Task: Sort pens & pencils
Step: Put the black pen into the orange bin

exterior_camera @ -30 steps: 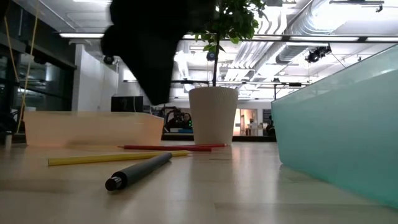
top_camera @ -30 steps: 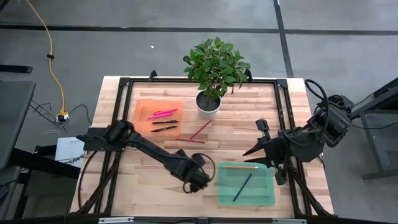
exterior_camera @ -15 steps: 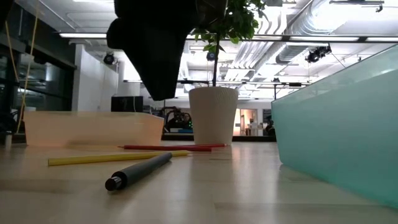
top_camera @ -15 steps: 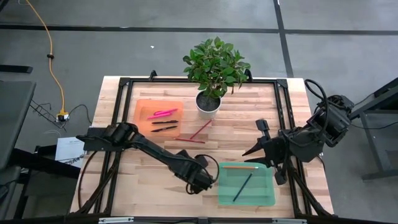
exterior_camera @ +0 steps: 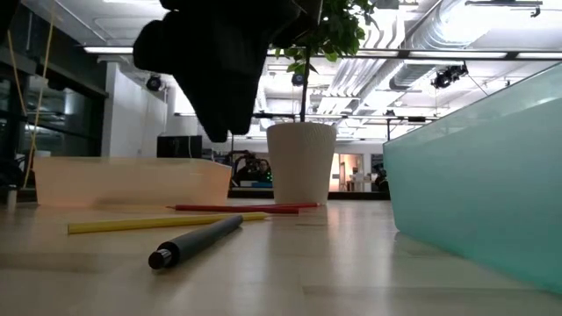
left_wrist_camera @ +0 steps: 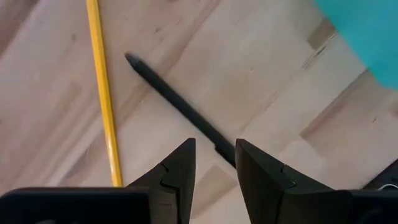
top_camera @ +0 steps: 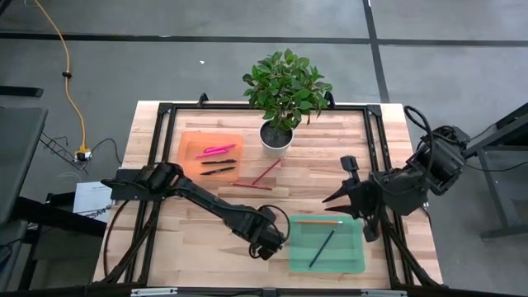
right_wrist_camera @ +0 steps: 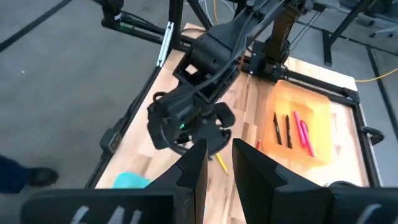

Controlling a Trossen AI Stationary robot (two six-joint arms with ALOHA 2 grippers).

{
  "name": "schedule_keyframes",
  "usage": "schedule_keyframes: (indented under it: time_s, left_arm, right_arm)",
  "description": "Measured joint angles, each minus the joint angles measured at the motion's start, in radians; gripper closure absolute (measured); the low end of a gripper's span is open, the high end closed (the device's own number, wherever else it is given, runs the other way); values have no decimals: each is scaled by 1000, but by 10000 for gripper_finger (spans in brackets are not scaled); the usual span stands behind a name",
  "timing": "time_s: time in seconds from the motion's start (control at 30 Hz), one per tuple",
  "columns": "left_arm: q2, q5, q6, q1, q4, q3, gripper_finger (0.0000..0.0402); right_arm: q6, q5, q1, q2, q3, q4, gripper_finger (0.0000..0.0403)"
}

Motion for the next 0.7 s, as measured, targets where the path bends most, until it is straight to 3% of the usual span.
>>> schedule_keyframes:
  time_s: [0.23, 0.47, 0.7]
  left_arm:
    - [0, 28, -101, 3, -3, 0, 300]
    - [0, 28, -201, 3, -2, -1, 300]
    - [0, 24, -281, 3, 1, -1, 300]
  right_arm:
    - [22, -7, -91, -100, 0, 62, 336]
    - [-16, -127, -96, -234, 0, 214, 336]
    - [-16, -162, -96, -307, 0, 219, 336]
